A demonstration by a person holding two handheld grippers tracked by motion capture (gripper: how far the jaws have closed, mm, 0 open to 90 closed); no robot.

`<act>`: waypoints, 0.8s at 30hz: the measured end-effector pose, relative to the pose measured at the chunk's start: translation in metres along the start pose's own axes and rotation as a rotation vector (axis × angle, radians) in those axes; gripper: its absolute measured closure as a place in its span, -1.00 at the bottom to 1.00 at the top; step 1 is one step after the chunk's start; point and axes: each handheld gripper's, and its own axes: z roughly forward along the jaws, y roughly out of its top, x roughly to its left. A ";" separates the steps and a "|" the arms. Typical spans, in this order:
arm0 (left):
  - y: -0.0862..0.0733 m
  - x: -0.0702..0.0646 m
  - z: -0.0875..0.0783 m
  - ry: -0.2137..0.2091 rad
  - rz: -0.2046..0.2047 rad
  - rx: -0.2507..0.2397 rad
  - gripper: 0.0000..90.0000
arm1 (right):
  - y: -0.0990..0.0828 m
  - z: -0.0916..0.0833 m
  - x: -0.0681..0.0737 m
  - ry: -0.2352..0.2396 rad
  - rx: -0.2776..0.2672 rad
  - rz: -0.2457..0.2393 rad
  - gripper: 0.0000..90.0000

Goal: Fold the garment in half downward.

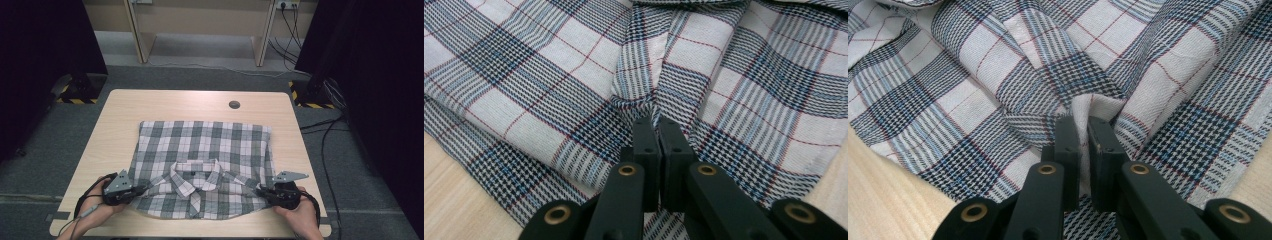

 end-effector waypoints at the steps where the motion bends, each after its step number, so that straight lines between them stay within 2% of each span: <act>1: 0.001 0.001 0.002 0.000 -0.005 0.004 0.94 | 0.000 0.001 -0.001 -0.003 -0.003 0.001 0.88; 6: 0.006 0.007 0.007 0.009 -0.025 0.005 0.94 | 0.004 0.003 -0.006 -0.016 -0.014 0.021 0.88; 9: 0.015 0.014 0.016 0.039 -0.021 0.015 0.94 | 0.013 0.009 -0.017 -0.041 -0.021 0.032 0.88; 12: 0.021 0.019 0.021 0.050 -0.018 0.020 0.94 | 0.020 0.013 -0.023 -0.056 -0.021 0.039 0.88; 14: 0.027 0.030 0.029 0.059 -0.030 0.024 0.94 | 0.030 0.021 -0.034 -0.071 -0.028 0.048 0.88; 15: 0.027 0.030 0.029 0.059 -0.030 0.024 0.94 | 0.033 0.023 -0.038 -0.075 -0.027 0.056 0.88; 18: 0.034 0.042 0.037 0.076 -0.050 0.021 0.93 | 0.040 0.028 -0.045 -0.085 -0.036 0.063 0.87; 19: 0.036 0.046 0.040 0.079 -0.056 0.021 0.93 | 0.046 0.033 -0.051 -0.091 -0.043 0.073 0.87; 24: 0.038 0.059 0.045 0.084 -0.109 -0.010 0.92 | 0.053 0.039 -0.056 -0.102 -0.046 0.086 0.80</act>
